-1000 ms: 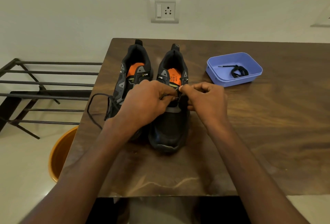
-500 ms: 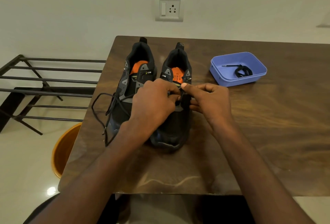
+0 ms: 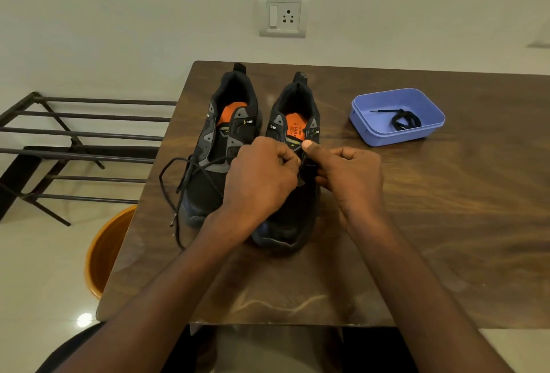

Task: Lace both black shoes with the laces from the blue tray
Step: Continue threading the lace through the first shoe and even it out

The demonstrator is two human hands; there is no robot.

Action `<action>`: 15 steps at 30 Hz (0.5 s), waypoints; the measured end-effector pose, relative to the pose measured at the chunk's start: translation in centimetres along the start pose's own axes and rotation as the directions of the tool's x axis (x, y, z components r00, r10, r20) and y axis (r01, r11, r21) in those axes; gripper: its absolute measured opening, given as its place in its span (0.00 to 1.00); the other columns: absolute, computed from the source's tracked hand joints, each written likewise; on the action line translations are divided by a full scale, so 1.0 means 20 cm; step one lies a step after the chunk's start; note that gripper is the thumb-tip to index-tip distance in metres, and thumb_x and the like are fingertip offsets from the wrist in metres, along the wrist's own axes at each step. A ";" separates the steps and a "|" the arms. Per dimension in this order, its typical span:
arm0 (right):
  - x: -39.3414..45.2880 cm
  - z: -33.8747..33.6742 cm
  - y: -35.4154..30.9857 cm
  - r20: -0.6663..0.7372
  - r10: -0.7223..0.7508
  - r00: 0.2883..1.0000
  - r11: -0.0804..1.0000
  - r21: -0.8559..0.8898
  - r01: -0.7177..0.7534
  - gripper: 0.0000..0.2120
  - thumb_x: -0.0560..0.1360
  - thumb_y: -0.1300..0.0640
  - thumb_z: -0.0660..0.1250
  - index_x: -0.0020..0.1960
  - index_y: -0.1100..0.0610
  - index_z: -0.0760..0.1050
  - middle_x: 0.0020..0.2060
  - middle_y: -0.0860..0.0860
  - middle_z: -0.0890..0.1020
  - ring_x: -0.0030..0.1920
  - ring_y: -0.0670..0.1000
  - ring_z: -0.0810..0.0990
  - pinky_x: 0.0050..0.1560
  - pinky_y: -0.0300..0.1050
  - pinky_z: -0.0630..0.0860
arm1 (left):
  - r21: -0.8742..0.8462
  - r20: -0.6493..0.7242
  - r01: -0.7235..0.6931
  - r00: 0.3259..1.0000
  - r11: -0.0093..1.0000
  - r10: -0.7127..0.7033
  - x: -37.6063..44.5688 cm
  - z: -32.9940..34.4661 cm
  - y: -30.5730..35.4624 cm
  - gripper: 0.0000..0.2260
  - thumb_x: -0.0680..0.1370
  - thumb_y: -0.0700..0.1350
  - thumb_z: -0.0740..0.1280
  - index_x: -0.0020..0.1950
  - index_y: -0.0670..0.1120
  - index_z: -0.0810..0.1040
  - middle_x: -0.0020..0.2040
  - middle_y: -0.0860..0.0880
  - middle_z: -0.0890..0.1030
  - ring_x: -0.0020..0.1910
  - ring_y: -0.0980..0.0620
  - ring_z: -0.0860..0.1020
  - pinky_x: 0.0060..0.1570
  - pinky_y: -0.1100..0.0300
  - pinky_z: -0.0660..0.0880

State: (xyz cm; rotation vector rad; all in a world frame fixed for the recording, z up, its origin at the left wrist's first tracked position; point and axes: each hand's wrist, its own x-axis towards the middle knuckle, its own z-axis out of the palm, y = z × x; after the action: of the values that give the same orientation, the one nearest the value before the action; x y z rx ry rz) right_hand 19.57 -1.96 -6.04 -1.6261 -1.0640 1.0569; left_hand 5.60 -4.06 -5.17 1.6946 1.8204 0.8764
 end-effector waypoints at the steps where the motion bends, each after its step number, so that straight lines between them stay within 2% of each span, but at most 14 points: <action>1: -0.01 0.00 0.00 0.001 -0.006 1.000 1.000 -0.005 0.006 0.16 0.67 0.41 0.81 0.36 0.53 0.84 0.33 0.48 0.86 0.39 0.49 0.87 0.47 0.60 0.85 | -0.007 0.015 -0.010 1.000 1.000 0.010 0.00 0.00 0.00 0.08 0.82 0.47 0.69 0.44 0.54 0.85 0.35 0.57 0.84 0.35 0.61 0.82 0.39 0.57 0.83; 3: -0.01 -0.01 0.00 0.022 -0.014 1.000 1.000 -0.007 0.014 0.15 0.69 0.41 0.80 0.37 0.53 0.85 0.34 0.48 0.87 0.40 0.49 0.87 0.49 0.59 0.85 | -0.040 0.046 -0.033 0.998 0.999 0.035 0.00 -0.02 0.01 0.08 0.82 0.47 0.69 0.45 0.54 0.85 0.34 0.57 0.83 0.34 0.61 0.82 0.38 0.57 0.82; 5: -0.02 -0.04 -0.02 0.118 -0.016 0.993 1.000 0.021 0.013 0.11 0.72 0.45 0.78 0.41 0.53 0.86 0.37 0.48 0.88 0.43 0.48 0.87 0.54 0.56 0.84 | 0.035 0.040 -0.109 0.993 0.993 0.108 -0.01 -0.05 0.00 0.06 0.82 0.48 0.69 0.48 0.54 0.85 0.37 0.57 0.82 0.36 0.59 0.81 0.40 0.56 0.81; 8: -0.04 -0.10 -0.05 0.311 -0.043 0.949 0.999 0.007 0.044 0.06 0.73 0.52 0.78 0.46 0.54 0.86 0.41 0.47 0.88 0.47 0.43 0.87 0.58 0.50 0.83 | 0.271 -0.120 -0.275 0.941 0.922 0.316 0.00 -0.11 -0.02 0.06 0.80 0.48 0.70 0.54 0.52 0.86 0.49 0.54 0.76 0.50 0.55 0.74 0.49 0.54 0.76; 11: -0.03 -0.11 -0.04 0.315 -0.091 0.945 0.991 -0.064 0.117 0.02 0.73 0.56 0.78 0.45 0.52 0.86 0.41 0.45 0.88 0.47 0.43 0.86 0.58 0.50 0.83 | 0.201 -0.264 -0.246 0.919 0.948 0.294 0.04 -0.17 -0.08 0.08 0.82 0.45 0.67 0.58 0.50 0.84 0.55 0.52 0.75 0.56 0.52 0.74 0.56 0.48 0.76; 13: -0.01 -0.08 -0.02 0.284 -0.102 0.953 0.987 -0.088 0.132 0.02 0.74 0.57 0.78 0.44 0.50 0.86 0.42 0.45 0.88 0.48 0.45 0.86 0.58 0.54 0.83 | 0.209 -0.204 -0.209 0.946 0.955 0.251 0.07 -0.19 -0.12 0.08 0.83 0.43 0.66 0.59 0.52 0.82 0.58 0.53 0.79 0.59 0.52 0.76 0.61 0.42 0.75; 15: 0.00 -0.06 -0.01 0.262 -0.096 0.960 0.985 -0.117 0.130 0.04 0.75 0.57 0.77 0.43 0.49 0.86 0.43 0.45 0.87 0.50 0.46 0.85 0.57 0.56 0.83 | 0.259 -0.098 -0.190 0.970 0.947 0.222 0.07 -0.19 -0.14 0.08 0.82 0.44 0.68 0.58 0.55 0.82 0.55 0.57 0.82 0.57 0.54 0.79 0.68 0.43 0.69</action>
State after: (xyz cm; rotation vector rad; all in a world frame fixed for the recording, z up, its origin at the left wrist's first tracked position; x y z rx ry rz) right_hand 20.69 -2.13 -5.60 -1.5398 -1.4089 1.1613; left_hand 0.72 -3.14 -4.67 2.0593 1.9271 0.8868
